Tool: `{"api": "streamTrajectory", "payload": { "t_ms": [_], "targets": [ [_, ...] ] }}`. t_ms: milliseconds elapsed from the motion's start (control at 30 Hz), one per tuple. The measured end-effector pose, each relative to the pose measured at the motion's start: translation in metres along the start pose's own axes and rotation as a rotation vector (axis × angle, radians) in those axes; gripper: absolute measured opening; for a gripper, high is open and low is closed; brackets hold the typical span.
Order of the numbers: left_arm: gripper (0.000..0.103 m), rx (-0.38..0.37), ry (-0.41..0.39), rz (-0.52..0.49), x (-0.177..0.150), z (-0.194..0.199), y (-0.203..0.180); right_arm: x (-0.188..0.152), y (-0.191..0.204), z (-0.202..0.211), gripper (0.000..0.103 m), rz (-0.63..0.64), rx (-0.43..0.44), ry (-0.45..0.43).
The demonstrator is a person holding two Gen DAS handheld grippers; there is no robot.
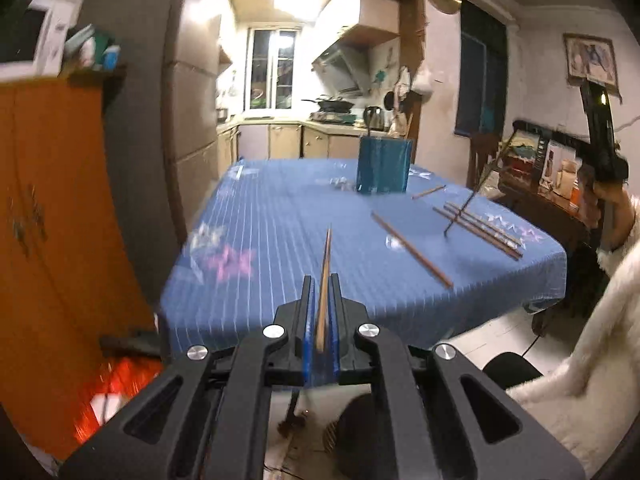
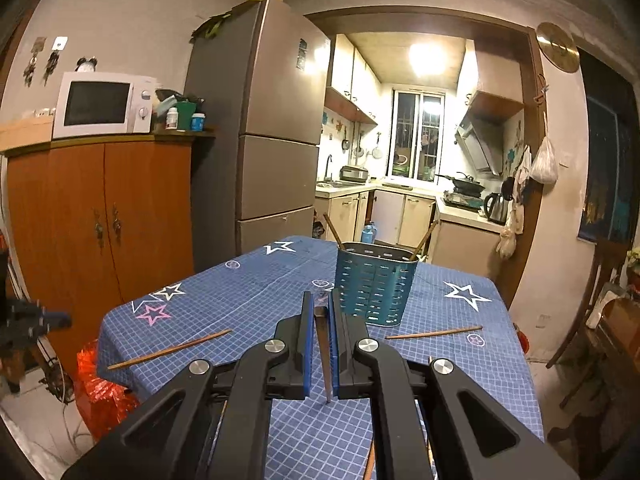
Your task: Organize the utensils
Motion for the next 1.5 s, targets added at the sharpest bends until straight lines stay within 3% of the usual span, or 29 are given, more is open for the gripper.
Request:
{"api": "streamTrajectory", "payload": {
  "t_ms": [233,467,500,567,633,1033,1500],
  "targets": [
    [0.006,0.067,0.025,-0.074,-0.046,-0.041,-0.015,0.002,0.010,0.001,0.008,-0.021,-0.007,0.001],
    [0.007,0.107,-0.019,-0.073,-0.045,-0.047,-0.006,0.000,0.013,0.011,0.008,-0.040,-0.014,-0.006],
    [0.010,0.109,-0.023,-0.077,-0.044,-0.047,-0.006,0.000,0.013,0.011,0.008,-0.040,-0.014,-0.006],
    [0.033,0.116,-0.031,-0.088,-0.046,-0.045,-0.010,0.000,0.013,0.011,0.008,-0.043,-0.015,-0.007],
    [0.037,0.125,-0.044,-0.108,-0.046,-0.045,-0.012,-0.001,0.012,0.011,0.008,-0.042,-0.016,-0.006],
    [0.037,0.146,-0.027,-0.128,-0.055,-0.063,-0.007,-0.001,0.011,0.012,0.008,-0.040,-0.017,-0.004],
    [0.015,0.087,-0.003,-0.097,-0.054,-0.073,-0.006,-0.001,0.011,0.012,0.008,-0.043,-0.017,-0.004]
  ]
}}
Point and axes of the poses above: each gripper's, at about its wrist camera, not at the fingertips, and z roughly against the way its jaws point, y to its left, x to its top, the point moved 5 cm from there along -z, roughly the way its jaws point, and after that the axes turned 7 degrees about x, right-handed, at the moved point
